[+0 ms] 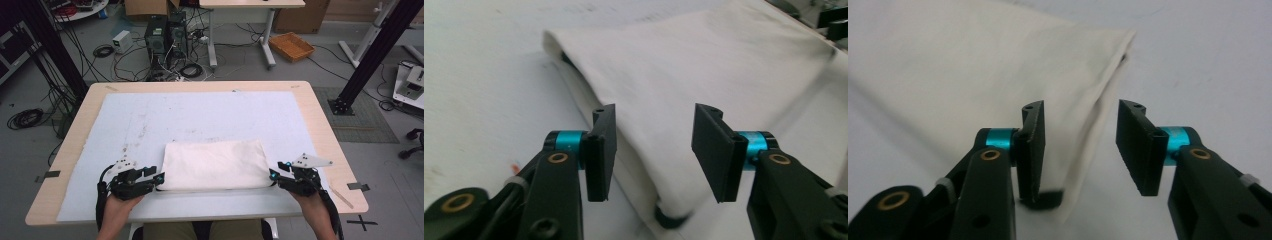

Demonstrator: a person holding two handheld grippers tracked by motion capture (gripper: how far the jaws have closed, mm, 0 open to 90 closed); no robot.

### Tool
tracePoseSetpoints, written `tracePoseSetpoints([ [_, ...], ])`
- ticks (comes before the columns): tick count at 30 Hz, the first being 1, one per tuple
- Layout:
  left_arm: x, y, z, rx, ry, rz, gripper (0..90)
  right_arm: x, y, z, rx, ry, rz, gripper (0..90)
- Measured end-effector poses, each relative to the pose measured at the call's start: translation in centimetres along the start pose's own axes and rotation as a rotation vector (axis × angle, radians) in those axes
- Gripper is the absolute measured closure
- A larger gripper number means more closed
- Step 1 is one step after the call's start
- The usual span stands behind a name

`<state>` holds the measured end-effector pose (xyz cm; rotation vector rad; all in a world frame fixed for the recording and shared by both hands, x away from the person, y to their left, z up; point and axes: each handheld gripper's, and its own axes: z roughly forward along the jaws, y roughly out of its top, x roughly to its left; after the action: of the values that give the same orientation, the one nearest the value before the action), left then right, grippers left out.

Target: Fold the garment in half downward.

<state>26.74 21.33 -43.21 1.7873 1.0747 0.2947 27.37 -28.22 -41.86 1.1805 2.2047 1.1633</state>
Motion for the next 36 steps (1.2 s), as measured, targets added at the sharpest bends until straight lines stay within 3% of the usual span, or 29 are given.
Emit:
tracePoseSetpoints([
  [2, 0.5, 0.5, 0.9, 0.018, 0.030, -0.024, 50.5, -0.6, 0.7, 0.9, -0.007, -0.053, 0.040, 45.0],
  [3, 0.8, 0.7, 1.5, 0.034, 0.044, -0.040, 50.5, -1.2, 1.4, 2.4, 0.005, -0.077, 0.070, 42.8],
  [4, 1.1, 0.8, 2.1, 0.049, 0.061, -0.052, 50.5, -1.2, 1.4, 2.4, 0.005, -0.077, 0.070, 42.8],
  [6, 1.5, 0.8, 3.2, 0.094, 0.071, -0.079, 50.5, -1.5, 2.0, 4.2, 0.033, -0.071, 0.090, 43.7],
  [7, 1.6, 0.8, 3.6, 0.113, 0.071, -0.091, 51.4, -1.5, 2.4, 6.0, 0.071, -0.053, 0.098, 46.3],
  [8, 1.5, 0.6, 4.1, 0.135, 0.089, -0.082, 53.8, -1.4, 2.5, 6.7, 0.092, -0.046, 0.098, 52.0],
  [9, 1.5, 0.6, 4.1, 0.135, 0.089, -0.082, 60.6, -1.4, 2.5, 6.7, 0.092, -0.046, 0.098, 52.0],
  [10, 1.5, 0.6, 4.0, 0.139, 0.095, -0.072, 67.5, -1.2, 2.4, 7.8, 0.143, -0.037, 0.105, 62.6],
  [11, 1.5, 0.6, 4.0, 0.142, 0.090, -0.085, 67.5, -1.2, 2.4, 7.8, 0.143, -0.037, 0.105, 62.6],
  [13, 1.4, 0.3, 4.0, 0.147, 0.079, -0.067, 80.8, -1.1, 2.4, 7.8, 0.138, 0.000, 0.106, 81.6],
  [14, 1.3, 0.3, 4.0, 0.143, 0.077, -0.068, 84.5, -1.0, 2.4, 7.6, 0.139, 0.004, 0.087, 84.7],
  [15, 1.2, 0.3, 4.0, 0.142, 0.076, -0.065, 85.3, -0.9, 2.4, 7.5, 0.142, -0.008, 0.059, 85.7],
  [17, 1.0, 0.4, 4.0, 0.130, 0.069, -0.067, 85.9, -1.1, 2.3, 7.2, 0.135, -0.014, 0.055, 86.3],
  [23, -0.3, 1.2, 4.9, 0.066, 0.010, -0.057, 86.0, -3.2, 2.2, 5.1, 0.069, -0.083, 0.096, 86.6],
  [27, -1.1, 1.6, 6.0, 0.038, -0.006, -0.026, 85.9, -4.6, 1.9, 4.3, 0.047, -0.124, 0.120, 86.5],
  [29, -1.3, 1.6, 6.3, 0.014, -0.007, 0.010, 85.7, -5.1, 1.8, 3.9, 0.030, -0.128, 0.122, 86.4],
  [31, -1.3, 1.6, 6.3, -0.016, -0.004, 0.047, 84.2, -5.2, 1.8, 3.8, 0.015, -0.118, 0.102, 83.8],
  [32, -1.1, 1.6, 6.1, -0.040, 0.003, 0.056, 67.2, -5.1, 1.6, 3.8, 0.005, -0.080, 0.074, 58.6],
  [33, -0.9, 1.7, 5.8, -0.071, 0.003, 0.056, 67.2, -5.1, 1.6, 3.8, 0.005, -0.080, 0.074, 58.6],
  [34, -0.6, 1.7, 5.5, -0.102, -0.005, 0.060, 55.1, -4.9, 1.5, 3.6, -0.022, -0.066, 0.037, 33.8],
  [35, -0.2, 1.7, 5.0, -0.131, -0.009, 0.073, 55.1, -4.9, 1.5, 3.6, -0.022, -0.066, 0.037, 33.8],
  [36, 0.1, 1.7, 4.6, -0.159, -0.014, 0.080, 48.4, -4.9, 1.6, 3.4, -0.042, -0.044, 0.015, 26.2],
])
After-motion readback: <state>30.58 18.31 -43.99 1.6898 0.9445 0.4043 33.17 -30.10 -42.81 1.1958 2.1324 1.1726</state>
